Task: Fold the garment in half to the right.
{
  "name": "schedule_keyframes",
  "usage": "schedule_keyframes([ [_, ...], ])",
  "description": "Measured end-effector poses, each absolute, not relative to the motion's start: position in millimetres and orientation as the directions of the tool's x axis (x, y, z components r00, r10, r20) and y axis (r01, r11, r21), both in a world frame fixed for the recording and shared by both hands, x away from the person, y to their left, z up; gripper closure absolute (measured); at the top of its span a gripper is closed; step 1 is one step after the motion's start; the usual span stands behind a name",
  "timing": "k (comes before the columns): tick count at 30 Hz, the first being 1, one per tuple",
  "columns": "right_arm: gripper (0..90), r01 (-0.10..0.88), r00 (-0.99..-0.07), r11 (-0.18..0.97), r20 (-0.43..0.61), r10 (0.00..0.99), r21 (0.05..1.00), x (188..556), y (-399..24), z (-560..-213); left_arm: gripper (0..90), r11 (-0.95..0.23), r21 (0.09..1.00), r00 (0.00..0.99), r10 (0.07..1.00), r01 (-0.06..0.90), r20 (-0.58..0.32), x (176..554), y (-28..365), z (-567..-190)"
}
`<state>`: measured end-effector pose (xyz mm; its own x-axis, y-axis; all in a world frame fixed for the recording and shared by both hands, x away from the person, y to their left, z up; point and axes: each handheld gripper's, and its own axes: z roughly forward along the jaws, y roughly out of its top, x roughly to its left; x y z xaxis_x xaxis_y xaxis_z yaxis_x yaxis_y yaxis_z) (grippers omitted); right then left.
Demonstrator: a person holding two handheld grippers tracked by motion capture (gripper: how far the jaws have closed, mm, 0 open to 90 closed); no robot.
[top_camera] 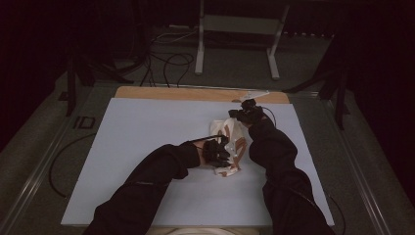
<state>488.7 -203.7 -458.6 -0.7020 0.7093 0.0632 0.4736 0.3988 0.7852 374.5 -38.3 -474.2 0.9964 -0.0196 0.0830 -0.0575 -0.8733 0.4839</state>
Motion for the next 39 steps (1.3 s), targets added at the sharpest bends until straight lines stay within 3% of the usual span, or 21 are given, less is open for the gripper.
schedule_keyframes([
  [15,85.3,0.495,-0.677,0.392,0.061,0.733,0.776,494,-213,-475,80.5,-0.864,0.502,0.998,-0.003,-0.034,0.063,377,-50,-480],
  [18,69.6,0.502,-0.667,0.379,0.068,0.742,0.777,493,-216,-476,68.8,-0.856,0.515,0.998,0.000,-0.035,0.067,373,-50,-478],
  [20,65.3,0.512,-0.663,0.370,0.083,0.744,0.775,494,-216,-477,63.7,-0.850,0.525,0.997,0.004,-0.034,0.071,372,-50,-475],
  [21,54.8,0.521,-0.659,0.371,0.086,0.748,0.769,494,-217,-477,57.9,-0.846,0.533,0.998,0.008,-0.028,0.065,371,-50,-473],
  [25,42.9,0.537,-0.657,0.372,0.100,0.747,0.757,493,-218,-476,44.3,-0.837,0.547,0.997,0.030,-0.012,0.068,370,-46,-467],
  [27,41.4,0.541,-0.655,0.374,0.098,0.749,0.754,493,-217,-475,41.5,-0.833,0.553,0.997,0.037,-0.007,0.069,369,-44,-464],
  [28,36.9,0.539,-0.656,0.377,0.095,0.749,0.753,491,-218,-472,34.1,-0.827,0.562,0.996,0.049,0.003,0.068,369,-42,-463],
  [35,35.5,0.541,-0.650,0.373,0.093,0.755,0.754,486,-222,-466,7.4,-0.803,0.592,0.992,0.120,0.071,0.044,371,-24,-459],
  [39,35.5,0.541,-0.646,0.380,0.082,0.759,0.750,483,-225,-464,0.4,-0.797,0.597,0.990,0.137,0.094,0.027,370,-11,-459],
])
